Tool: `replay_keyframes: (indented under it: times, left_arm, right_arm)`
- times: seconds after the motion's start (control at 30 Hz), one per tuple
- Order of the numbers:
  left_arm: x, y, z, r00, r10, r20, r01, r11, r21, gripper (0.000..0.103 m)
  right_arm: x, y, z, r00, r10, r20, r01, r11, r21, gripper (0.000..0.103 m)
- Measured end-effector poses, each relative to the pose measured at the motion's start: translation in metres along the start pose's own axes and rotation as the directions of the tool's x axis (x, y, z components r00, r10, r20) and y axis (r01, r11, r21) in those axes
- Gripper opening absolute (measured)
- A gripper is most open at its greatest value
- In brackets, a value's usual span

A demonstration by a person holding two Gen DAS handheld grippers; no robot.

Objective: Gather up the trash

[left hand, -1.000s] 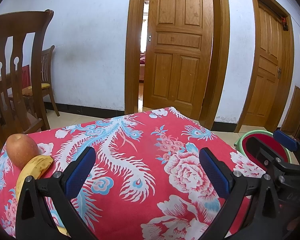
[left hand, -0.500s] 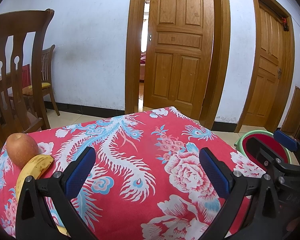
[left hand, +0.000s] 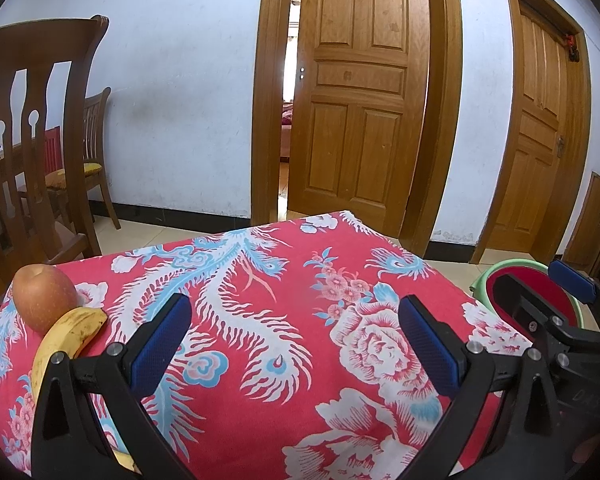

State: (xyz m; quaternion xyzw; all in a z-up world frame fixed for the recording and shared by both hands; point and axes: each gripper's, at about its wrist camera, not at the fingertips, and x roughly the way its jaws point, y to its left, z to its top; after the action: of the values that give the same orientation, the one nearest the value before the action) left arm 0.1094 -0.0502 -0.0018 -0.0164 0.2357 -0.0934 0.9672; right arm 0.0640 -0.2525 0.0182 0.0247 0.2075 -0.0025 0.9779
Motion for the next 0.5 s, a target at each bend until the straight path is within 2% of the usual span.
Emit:
replay_keyframes:
  times: [0.5]
  left_arm:
    - [0.0001,0.0003,0.0004,1.0,0.0,0.0,0.0,1.0,-0.001,0.101]
  right_arm:
    - [0.0004,-0.0013,0.0,1.0,0.001,-0.002,-0.001,1.0,-0.001,0.103]
